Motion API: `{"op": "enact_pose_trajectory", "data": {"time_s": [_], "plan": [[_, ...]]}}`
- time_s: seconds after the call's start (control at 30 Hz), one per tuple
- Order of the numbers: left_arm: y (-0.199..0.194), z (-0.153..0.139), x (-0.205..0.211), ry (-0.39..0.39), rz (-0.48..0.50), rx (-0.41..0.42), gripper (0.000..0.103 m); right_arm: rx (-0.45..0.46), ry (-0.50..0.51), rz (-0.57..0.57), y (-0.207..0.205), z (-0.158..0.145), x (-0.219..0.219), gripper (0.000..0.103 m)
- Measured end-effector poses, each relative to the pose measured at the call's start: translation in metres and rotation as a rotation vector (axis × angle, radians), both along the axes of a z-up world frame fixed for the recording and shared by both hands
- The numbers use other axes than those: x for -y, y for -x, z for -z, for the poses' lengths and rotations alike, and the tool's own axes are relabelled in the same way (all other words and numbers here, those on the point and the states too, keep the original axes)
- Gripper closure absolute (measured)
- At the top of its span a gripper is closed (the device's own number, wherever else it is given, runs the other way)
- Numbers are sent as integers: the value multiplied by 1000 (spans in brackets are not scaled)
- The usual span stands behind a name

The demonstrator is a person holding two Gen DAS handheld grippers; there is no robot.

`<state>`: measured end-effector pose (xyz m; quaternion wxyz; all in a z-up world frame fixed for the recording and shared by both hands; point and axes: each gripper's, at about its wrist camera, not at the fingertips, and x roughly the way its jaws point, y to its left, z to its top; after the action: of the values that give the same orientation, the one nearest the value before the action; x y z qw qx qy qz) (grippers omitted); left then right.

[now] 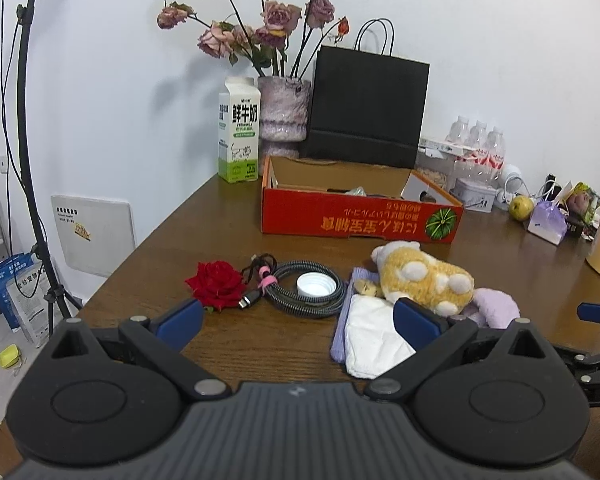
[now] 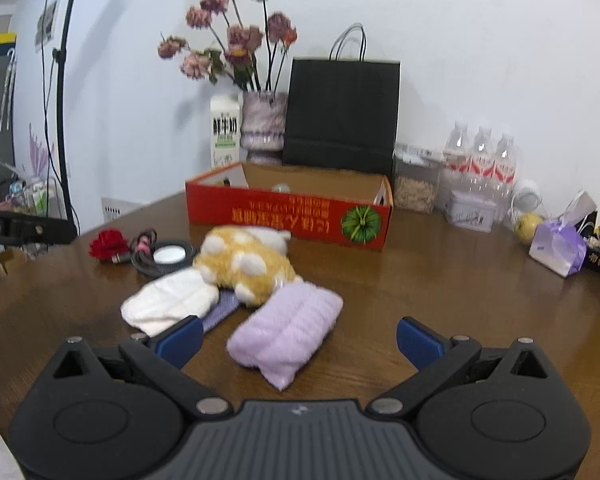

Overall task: Organize objects
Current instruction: 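Grasp the lilac fuzzy cloth with the right gripper, then grasp the white cloth with the left gripper while the right gripper holds the lilac cloth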

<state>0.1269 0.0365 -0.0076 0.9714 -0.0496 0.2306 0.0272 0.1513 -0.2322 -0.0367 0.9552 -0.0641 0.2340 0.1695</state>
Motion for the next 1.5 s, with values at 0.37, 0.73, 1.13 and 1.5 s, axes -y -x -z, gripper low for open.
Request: {"op": "enact_pose_trajectory", "data": {"time_s": [0.37, 0.73, 1.13, 1.5], "plan": [[-5, 9, -3, 5, -4, -29, 0, -120, 11, -23, -39, 15, -15, 0], [-8, 14, -6, 9, -19, -40, 0, -151, -51, 33, -68, 29, -21, 21], [-15, 19, 2, 0, -3, -58, 0, -20, -20, 35, -48, 26, -7, 73], [-23, 25, 16, -20, 25, -82, 0, 111, -46, 88, -30, 17, 15, 74]]}}
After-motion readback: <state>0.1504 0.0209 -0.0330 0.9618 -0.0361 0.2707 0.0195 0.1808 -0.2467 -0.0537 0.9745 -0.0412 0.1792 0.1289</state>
